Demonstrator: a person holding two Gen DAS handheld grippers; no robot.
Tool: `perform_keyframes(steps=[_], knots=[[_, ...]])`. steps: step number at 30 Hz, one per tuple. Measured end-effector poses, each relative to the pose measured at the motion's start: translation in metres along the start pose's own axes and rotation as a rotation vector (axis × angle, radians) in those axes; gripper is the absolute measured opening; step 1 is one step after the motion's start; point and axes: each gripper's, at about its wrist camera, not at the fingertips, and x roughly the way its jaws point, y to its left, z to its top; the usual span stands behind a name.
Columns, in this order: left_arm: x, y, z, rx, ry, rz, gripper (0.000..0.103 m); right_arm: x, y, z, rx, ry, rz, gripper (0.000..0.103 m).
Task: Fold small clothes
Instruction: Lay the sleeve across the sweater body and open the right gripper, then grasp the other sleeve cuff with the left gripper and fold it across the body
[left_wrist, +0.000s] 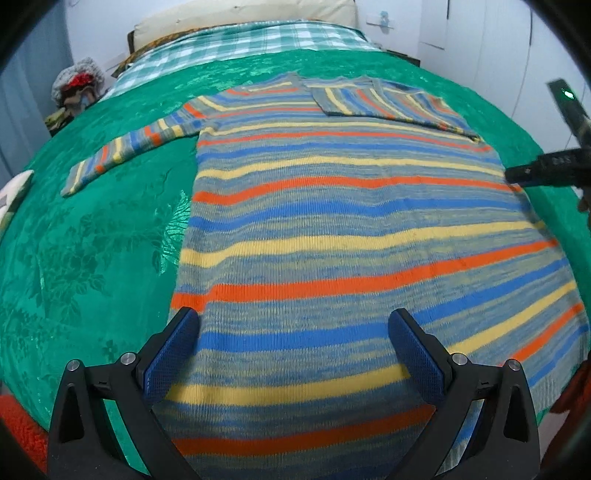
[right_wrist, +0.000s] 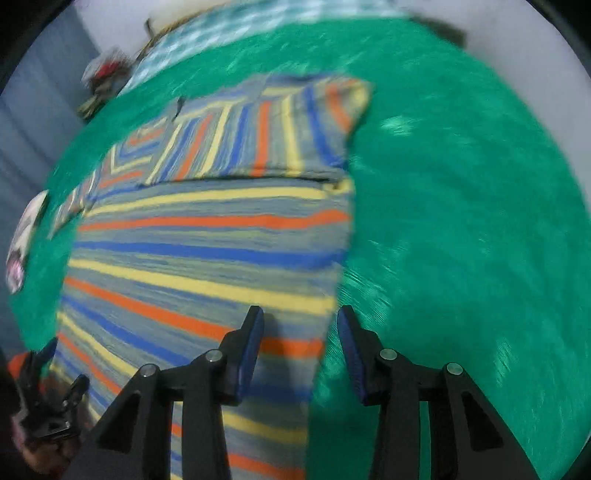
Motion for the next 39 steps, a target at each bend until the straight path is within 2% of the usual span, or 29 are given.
perform_keyframes(steps=[3, 5, 6, 9, 14, 19, 22, 25, 28, 31, 33, 34, 35, 39], knots=[[-0.002, 0.001, 0.0, -0.005, 0.01, -0.012, 0.102, -0.034, 0.016, -0.018, -0.036, -0.093, -0.005, 0.051], [-0.001, 0.001, 0.001, -0.016, 0.018, -0.019, 0.102, -0.058, 0.031, -0.039, -0.092, -0.159, -0.013, 0.063], [0.0, 0.001, 0.002, -0.027, 0.026, -0.023, 0.102, -0.064, 0.041, -0.044, -0.109, -0.183, -0.024, 0.065], [0.004, 0.002, 0.0, -0.044, 0.048, -0.029, 0.102, -0.073, 0.061, -0.065, -0.127, -0.233, -0.039, 0.065], [0.006, 0.007, -0.003, -0.073, 0.062, -0.063, 0.103, -0.067, 0.08, -0.091, -0.083, -0.274, -0.071, 0.065], [0.003, 0.002, -0.005, 0.015, 0.095, -0.067, 0.102, -0.062, 0.098, -0.108, -0.148, -0.26, -0.063, 0.065], [-0.011, 0.01, 0.002, -0.035, 0.119, -0.082, 0.102, -0.06, 0.106, -0.114, -0.191, -0.269, -0.067, 0.065], [-0.032, 0.03, 0.022, -0.103, 0.078, -0.17, 0.102, -0.064, 0.106, -0.117, -0.203, -0.294, -0.048, 0.065], [-0.04, 0.074, 0.058, -0.155, 0.039, -0.201, 0.102, -0.066, 0.105, -0.118, -0.219, -0.304, -0.037, 0.066], [-0.029, 0.144, 0.096, -0.238, 0.018, -0.152, 0.102, -0.066, 0.105, -0.12, -0.236, -0.303, -0.03, 0.066], [-0.009, 0.21, 0.118, -0.354, 0.02, -0.091, 0.102, -0.065, 0.104, -0.121, -0.241, -0.298, -0.021, 0.066], [-0.001, 0.231, 0.123, -0.399, 0.029, -0.075, 0.101, -0.065, 0.105, -0.121, -0.242, -0.296, -0.018, 0.066], [0.012, 0.268, 0.13, -0.491, 0.046, -0.058, 0.101, -0.063, 0.106, -0.122, -0.246, -0.291, -0.017, 0.066], [0.047, 0.336, 0.139, -0.674, 0.08, -0.063, 0.099, -0.056, 0.108, -0.121, -0.257, -0.269, -0.02, 0.066]])
